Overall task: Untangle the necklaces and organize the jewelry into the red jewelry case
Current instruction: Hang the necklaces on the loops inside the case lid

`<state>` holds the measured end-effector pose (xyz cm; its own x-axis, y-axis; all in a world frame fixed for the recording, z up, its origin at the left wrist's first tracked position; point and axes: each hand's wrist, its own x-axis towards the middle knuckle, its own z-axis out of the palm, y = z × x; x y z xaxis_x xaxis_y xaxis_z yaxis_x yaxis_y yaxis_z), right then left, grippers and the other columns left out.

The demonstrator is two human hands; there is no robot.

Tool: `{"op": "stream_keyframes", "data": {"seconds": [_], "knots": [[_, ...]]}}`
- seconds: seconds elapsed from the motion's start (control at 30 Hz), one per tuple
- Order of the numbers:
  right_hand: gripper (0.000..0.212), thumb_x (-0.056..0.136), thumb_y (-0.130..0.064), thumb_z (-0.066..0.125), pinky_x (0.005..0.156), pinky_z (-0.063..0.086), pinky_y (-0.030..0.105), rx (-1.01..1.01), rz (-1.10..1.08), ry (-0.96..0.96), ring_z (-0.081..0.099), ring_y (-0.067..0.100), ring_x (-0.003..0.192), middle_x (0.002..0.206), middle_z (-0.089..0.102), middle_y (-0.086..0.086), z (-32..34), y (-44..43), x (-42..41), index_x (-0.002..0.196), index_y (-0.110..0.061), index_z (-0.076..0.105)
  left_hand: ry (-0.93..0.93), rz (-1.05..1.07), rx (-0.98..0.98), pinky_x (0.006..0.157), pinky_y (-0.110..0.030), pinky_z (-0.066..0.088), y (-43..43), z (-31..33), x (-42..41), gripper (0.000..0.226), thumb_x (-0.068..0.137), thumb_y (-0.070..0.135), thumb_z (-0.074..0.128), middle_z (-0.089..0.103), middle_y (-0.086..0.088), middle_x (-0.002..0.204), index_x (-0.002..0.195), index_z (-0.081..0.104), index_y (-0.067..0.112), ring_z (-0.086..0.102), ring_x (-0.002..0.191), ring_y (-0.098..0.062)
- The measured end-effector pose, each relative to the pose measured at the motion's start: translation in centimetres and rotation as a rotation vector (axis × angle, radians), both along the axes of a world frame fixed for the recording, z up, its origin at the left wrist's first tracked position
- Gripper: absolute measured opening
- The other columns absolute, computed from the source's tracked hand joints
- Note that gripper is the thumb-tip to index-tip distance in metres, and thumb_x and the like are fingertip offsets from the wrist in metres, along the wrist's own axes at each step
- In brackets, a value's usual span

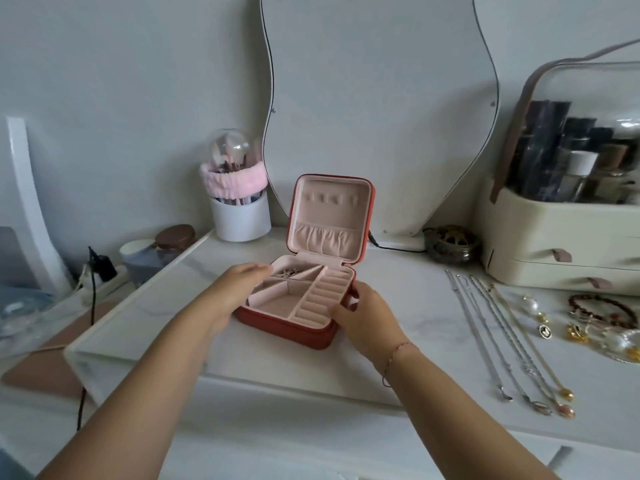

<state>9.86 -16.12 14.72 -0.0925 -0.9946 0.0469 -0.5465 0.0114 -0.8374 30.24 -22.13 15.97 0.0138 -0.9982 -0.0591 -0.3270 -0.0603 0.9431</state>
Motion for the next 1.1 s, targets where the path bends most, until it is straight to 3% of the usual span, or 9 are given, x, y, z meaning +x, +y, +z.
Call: {"op": "stream_keyframes", "data": {"seconds": [0.07,0.13,0.27,0.4,0.73,0.87,1.0,1.07,1.1], "knots": [[0.029,0.080,-0.014,0.053,0.086,0.049,0.034,-0.013,0.003,0.035,0.059,0.025,0.098,0.104,0.064,0.005,0.5,0.2,-1.2,0.108,-0.017,0.059,-0.009,-0.013,0.041,0.100,-0.036,0.040,0.3,0.2,-0.6,0.033,0.080,0.043,0.065,0.072,-0.003,0.106,0.101,0.071,0.018,0.062,0.102,-0.018],[0.029,0.082,-0.004,0.046,0.081,0.051,0.034,-0.031,-0.019,0.090,0.061,0.023,0.092,0.099,0.066,0.005,0.8,0.5,-3.0,0.105,-0.013,0.061,-0.011,-0.076,0.049,0.096,-0.036,0.042,0.7,0.2,-1.7,0.028,0.091,0.036,0.059,0.072,-0.010,0.105,0.101,0.071,0.013,0.063,0.097,-0.021],[0.026,0.088,-0.007,0.046,0.067,0.051,0.022,-0.047,-0.058,0.235,0.062,0.016,0.084,0.095,0.068,0.001,1.5,2.1,-6.7,0.101,-0.015,0.067,-0.064,-0.142,-0.025,0.097,-0.030,0.040,1.4,-0.6,-4.7,0.021,0.097,0.018,0.054,0.070,-0.001,0.109,0.111,0.069,0.017,0.061,0.105,-0.017],[0.021,0.087,-0.008,0.050,0.075,0.054,0.035,-0.045,-0.088,0.319,0.064,0.021,0.083,0.088,0.070,0.005,2.2,3.9,-9.1,0.094,-0.010,0.070,-0.110,-0.209,-0.082,0.103,-0.038,0.042,1.6,-1.2,-6.8,0.030,0.093,0.008,0.055,0.072,0.000,0.107,0.113,0.069,0.025,0.063,0.109,-0.022],[0.016,0.085,-0.010,0.054,0.071,0.052,0.035,-0.075,-0.141,0.311,0.062,0.024,0.079,0.082,0.069,0.007,1.8,6.3,-12.5,0.089,-0.007,0.069,-0.072,-0.273,-0.084,0.082,-0.028,0.040,2.5,-1.2,-10.9,0.032,0.095,0.010,0.052,0.071,-0.002,0.111,0.115,0.067,0.028,0.060,0.097,-0.018],[0.015,0.085,-0.011,0.054,0.067,0.050,0.033,-0.083,-0.158,0.283,0.061,0.020,0.073,0.078,0.069,0.003,1.6,6.9,-13.3,0.087,-0.012,0.069,-0.093,-0.297,-0.093,0.080,-0.030,0.037,2.9,-0.9,-12.0,0.030,0.095,0.010,0.051,0.071,-0.007,0.109,0.102,0.069,0.034,0.054,0.089,-0.017],[0.015,0.084,-0.011,0.056,0.072,0.051,0.039,-0.092,-0.141,0.278,0.062,0.030,0.080,0.081,0.069,0.012,1.7,7.1,-13.8,0.089,-0.003,0.068,-0.093,-0.263,-0.097,0.085,-0.027,0.041,3.5,-0.6,-12.7,0.030,0.095,0.008,0.051,0.071,-0.001,0.108,0.097,0.066,0.033,0.062,0.102,-0.019],[0.019,0.086,-0.014,0.060,0.076,0.052,0.038,-0.141,-0.159,0.265,0.062,0.026,0.081,0.085,0.069,0.010,1.9,7.5,-14.3,0.097,-0.001,0.067,-0.145,-0.215,-0.173,0.079,-0.029,0.042,4.0,-0.6,-13.2,0.021,0.094,0.013,0.053,0.069,0.002,0.096,0.091,0.065,0.030,0.061,0.090,-0.017],[0.019,0.087,-0.018,0.062,0.075,0.051,0.031,-0.174,-0.173,0.261,0.061,0.019,0.079,0.087,0.068,0.004,2.0,7.8,-14.6,0.100,-0.004,0.067,-0.211,-0.181,-0.249,0.077,-0.030,0.041,4.2,-0.6,-13.6,0.016,0.093,0.016,0.055,0.066,0.002,0.090,0.087,0.065,0.027,0.058,0.084,-0.017]]}}
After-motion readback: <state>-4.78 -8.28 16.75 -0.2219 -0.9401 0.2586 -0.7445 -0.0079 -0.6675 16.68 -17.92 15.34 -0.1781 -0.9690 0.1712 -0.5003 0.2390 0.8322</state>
